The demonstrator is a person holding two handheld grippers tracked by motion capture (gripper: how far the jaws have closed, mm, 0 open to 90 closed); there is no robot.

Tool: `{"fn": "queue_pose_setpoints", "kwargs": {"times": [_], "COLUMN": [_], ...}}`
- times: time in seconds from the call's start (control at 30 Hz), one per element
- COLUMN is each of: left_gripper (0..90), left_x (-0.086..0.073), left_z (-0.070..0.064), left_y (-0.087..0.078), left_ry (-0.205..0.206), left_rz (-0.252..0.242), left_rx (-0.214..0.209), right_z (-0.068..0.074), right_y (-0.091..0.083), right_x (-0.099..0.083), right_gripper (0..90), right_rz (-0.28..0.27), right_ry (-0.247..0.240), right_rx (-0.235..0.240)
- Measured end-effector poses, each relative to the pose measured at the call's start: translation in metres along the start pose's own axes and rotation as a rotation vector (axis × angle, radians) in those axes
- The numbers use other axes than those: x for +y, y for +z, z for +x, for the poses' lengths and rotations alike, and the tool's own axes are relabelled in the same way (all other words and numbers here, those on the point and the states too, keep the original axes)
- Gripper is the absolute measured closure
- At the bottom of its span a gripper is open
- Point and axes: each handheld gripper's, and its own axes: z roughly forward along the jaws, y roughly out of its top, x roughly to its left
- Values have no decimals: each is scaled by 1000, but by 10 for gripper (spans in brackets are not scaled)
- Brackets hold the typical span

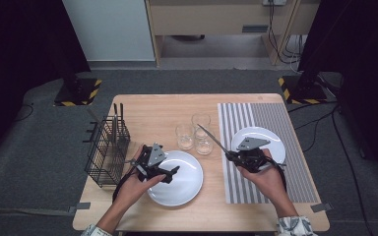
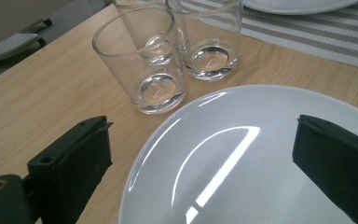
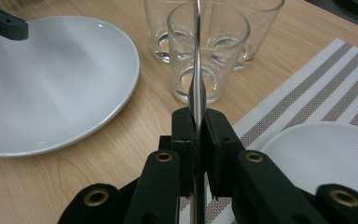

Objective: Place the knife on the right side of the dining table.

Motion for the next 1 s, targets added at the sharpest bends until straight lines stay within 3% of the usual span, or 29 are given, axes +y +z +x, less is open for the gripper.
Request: {"fn": "queue_pose_setpoints", "kwargs": {"times": [0.57, 1.0], "left_gripper": [42, 42], "left_x": [-10, -13], "left_z": [-12, -15], "left_y": [3, 6], "left_ry": [5, 23], "left_rz": [13, 27], "left_rx": [12, 16], "right_z": [-26, -48], "right_y": [-29, -50], "right_x": [-18, -37], "right_gripper": [833, 833], "right_rz": [-21, -6], "right_ry": [53, 99], "right_rx": [-62, -115]}}
